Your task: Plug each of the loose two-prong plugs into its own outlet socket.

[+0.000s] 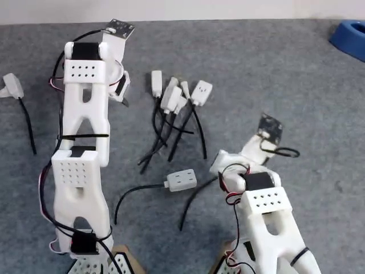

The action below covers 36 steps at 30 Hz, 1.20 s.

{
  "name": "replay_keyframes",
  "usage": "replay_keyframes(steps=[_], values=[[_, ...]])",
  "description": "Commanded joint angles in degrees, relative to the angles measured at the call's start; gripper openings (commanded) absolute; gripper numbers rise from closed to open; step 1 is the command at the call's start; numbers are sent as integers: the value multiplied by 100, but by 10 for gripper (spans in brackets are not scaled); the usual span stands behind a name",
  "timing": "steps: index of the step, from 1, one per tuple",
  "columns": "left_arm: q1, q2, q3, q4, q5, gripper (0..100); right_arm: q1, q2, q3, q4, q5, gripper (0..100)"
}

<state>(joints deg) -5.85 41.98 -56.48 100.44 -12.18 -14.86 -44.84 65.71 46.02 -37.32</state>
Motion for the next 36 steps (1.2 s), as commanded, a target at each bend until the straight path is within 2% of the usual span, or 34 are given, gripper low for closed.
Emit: replay_keyframes(steps=[1,4,8,16,20,25,29,36], values=[[-66,-57,-22,26,-44,207,136,-22,-382,576,-703,129],[-66,-57,-22,26,-44,207,321,-13,-655,901,-1046,147],[-66,-57,-22,18,-44,207,321,-13,-787,919,-800,163],[-40,-57,-22,26,-9,207,303,-4,-787,875,-791,163],[-4,-57,-22,26,-9,207,75,31,-611,444,-809,163],[13,-57,-22,26,-9,207,-127,927,-576,-22,-809,163],[-13,-57,-22,26,-9,207,-119,1675,-1103,251,-809,163],[-4,-57,-22,26,-18,207,224,2026,-1420,163,-809,163]])
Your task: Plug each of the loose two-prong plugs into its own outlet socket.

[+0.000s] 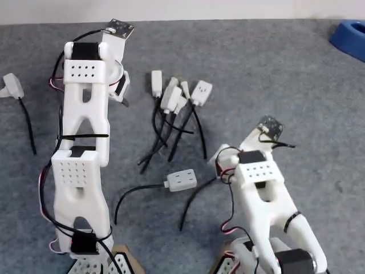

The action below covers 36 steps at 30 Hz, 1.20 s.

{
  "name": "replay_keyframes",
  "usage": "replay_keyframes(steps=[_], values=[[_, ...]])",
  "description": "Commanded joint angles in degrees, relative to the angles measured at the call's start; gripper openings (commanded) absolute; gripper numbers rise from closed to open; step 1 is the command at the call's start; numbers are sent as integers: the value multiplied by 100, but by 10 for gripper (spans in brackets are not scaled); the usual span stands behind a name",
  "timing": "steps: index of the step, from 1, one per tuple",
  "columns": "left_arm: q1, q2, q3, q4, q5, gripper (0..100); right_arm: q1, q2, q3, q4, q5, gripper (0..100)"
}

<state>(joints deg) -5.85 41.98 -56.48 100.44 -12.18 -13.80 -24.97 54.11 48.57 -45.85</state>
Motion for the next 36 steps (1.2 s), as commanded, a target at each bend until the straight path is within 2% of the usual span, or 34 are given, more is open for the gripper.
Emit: replay_keyframes(steps=[1,10,20,22,25,27,33,34,35,36], values=[[4,-57,-22,26,-18,207,119,119,-242,-198,44,163],[-22,-57,-22,35,-26,207,145,1112,-356,-400,79,163],[-13,-57,-13,35,-18,207,145,1200,-418,-655,79,161],[-13,-57,-13,35,-18,207,145,1200,-391,-655,79,132],[-13,-57,-13,35,-18,207,145,1200,-382,-629,79,0],[-13,-57,-13,35,-18,207,145,1200,-374,-602,79,23],[-13,-57,-13,35,-18,207,145,1147,-435,-92,105,7],[-13,-57,-13,35,-18,207,119,1138,-462,57,352,7],[-13,-57,-13,35,-26,207,48,1138,-585,259,1029,7],[-13,-57,-13,35,-26,207,-66,1191,-778,541,2066,7]])
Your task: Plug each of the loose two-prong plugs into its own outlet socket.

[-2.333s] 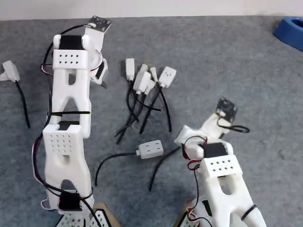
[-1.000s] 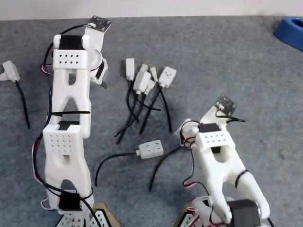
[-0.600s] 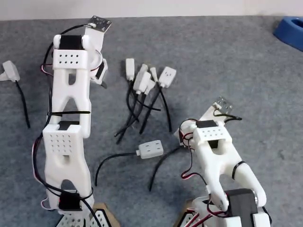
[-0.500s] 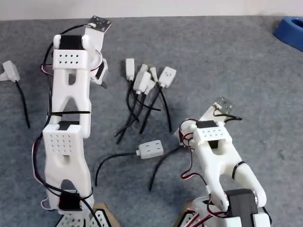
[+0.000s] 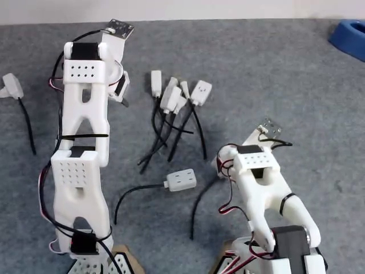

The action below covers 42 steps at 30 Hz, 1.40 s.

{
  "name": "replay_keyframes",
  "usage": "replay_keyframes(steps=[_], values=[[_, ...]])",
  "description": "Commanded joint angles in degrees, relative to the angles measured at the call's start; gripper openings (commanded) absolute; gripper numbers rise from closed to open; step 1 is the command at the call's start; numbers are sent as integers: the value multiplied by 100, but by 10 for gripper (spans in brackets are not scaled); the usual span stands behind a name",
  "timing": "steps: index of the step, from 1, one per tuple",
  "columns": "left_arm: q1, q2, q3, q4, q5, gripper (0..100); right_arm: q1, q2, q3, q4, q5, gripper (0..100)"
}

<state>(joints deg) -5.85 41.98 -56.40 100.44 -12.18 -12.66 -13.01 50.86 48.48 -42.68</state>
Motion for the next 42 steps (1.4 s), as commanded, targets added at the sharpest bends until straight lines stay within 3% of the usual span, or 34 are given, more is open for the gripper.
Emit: replay_keyframes(steps=[1,3,6,9,15,18,22,28,35,42], values=[[-13,-57,-22,35,-26,207,-277,4,-611,840,2716,7],[-13,-57,-22,35,-26,207,-259,-4,-919,1376,3930,7],[-13,-57,-22,35,-26,207,66,4,-1402,1947,4721,8],[-13,-57,-22,35,-18,207,119,13,-1657,2457,7015,8],[-22,-57,-22,44,-18,207,127,-13,-1376,2809,10840,8],[-22,-57,-22,44,-18,207,119,4,-1033,2738,11727,8],[-22,-57,-22,44,-26,207,119,-48,-593,2079,11727,8],[-22,-57,-22,44,-35,207,119,-57,-444,1262,9908,43],[-57,-57,-22,44,-44,207,84,-57,-57,1209,9873,307],[-136,-57,-22,44,-44,207,57,-4,40,1218,9890,330]])
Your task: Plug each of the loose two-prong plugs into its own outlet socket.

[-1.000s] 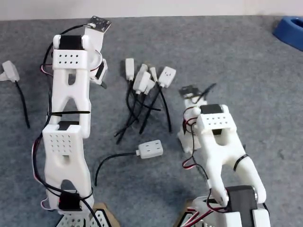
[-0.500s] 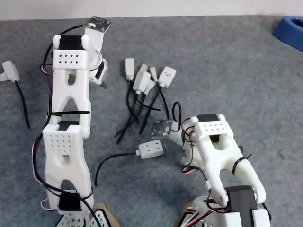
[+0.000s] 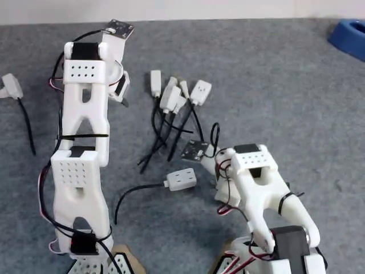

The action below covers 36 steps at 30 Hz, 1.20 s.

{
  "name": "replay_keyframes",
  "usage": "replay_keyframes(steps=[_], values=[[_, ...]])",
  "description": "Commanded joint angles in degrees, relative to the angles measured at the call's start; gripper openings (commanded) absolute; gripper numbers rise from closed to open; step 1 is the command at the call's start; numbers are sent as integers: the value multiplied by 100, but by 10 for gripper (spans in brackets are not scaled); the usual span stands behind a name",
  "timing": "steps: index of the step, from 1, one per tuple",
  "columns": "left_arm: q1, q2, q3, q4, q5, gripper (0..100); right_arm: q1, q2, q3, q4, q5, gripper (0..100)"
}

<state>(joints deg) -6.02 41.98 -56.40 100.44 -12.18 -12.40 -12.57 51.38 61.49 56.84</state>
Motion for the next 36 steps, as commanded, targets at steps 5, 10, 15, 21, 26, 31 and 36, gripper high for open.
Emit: replay_keyframes(steps=[5,10,15,21,26,31,36], values=[[-127,-75,-22,44,-44,207,136,-101,-207,-75,-62,330],[-391,-110,-66,44,-18,207,127,-57,-22,-215,-105,320],[-479,-101,-22,44,0,206,127,-92,593,-1341,-677,162],[-769,-110,-31,44,0,167,154,-75,778,-1508,-747,72],[-1015,-110,-31,44,-44,120,154,-101,813,-558,-651,73],[-1077,-110,-31,44,-44,121,277,-66,936,-330,-18,73],[-1086,-110,-31,44,-44,120,532,-84,971,-347,18,69]])
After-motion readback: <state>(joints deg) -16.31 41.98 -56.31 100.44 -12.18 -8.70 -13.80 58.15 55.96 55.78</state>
